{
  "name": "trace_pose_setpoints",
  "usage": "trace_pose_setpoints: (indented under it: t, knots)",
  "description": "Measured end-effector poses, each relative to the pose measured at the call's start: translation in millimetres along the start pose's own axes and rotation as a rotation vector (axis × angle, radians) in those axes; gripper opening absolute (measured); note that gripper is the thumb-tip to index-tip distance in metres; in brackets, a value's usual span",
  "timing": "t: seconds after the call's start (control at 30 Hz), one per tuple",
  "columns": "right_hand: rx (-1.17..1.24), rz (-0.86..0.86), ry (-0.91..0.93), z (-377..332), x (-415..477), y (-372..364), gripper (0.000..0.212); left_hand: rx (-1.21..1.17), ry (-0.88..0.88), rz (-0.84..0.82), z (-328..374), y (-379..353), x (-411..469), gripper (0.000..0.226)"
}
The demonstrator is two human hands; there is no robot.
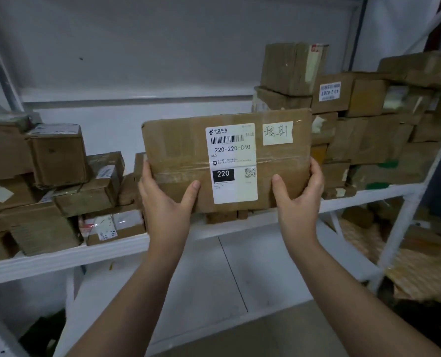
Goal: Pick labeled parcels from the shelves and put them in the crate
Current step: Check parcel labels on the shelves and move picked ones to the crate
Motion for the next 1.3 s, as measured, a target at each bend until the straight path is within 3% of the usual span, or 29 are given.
trace_pose_setpoints:
  t: [0.4, 0.6, 0.87, 1.03, 1.17, 1.3]
  knots:
    - [-0.302, 0.285, -0.149, 6.9, -118.8, 132.8, 0.069, -0.050, -0.044, -0.440, -18.4, -42.8, -105.5, 0.078]
    - [-0.461, 0.442, -0.231, -4.2, -156.2, 235.3, 0.071, -0.132, -0.085, -0.745, 4.1, -102.1, -185.6, 0.079]
    - [-0.620, 0.502, -0.362, -18.4, -179.9, 385.9, 0.065, -0.105, -0.047, -0.969, 40.4, -210.2, -302.1, 0.077]
    - [-0.633, 0.446, -0.541, -14.5, -185.9, 491.0, 0.078, -0.043, 0.020, -1.134, 60.1, -281.8, -383.8, 0.067]
    - [-0.490, 0.464, -0.737, -0.3, -195.3, 567.4, 0.078, 0.021, 0.025, -1.192, 70.8, -329.0, -445.1, 0.075]
    - [-0.453, 0.506, -0.874, 15.3, -203.2, 626.2, 0.086, 0.029, 0.117, -1.253, 77.1, -367.5, -497.2, 0.066]
Point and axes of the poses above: each hand's wrist, its own x-axis towards the middle knuckle, its own y-axis out of the back of the hand, z = x × y, the point moved 7 cm from there along x, towards the middle knuckle, and after that the axes turned 10 degrees about x, right-handed, at the moved point
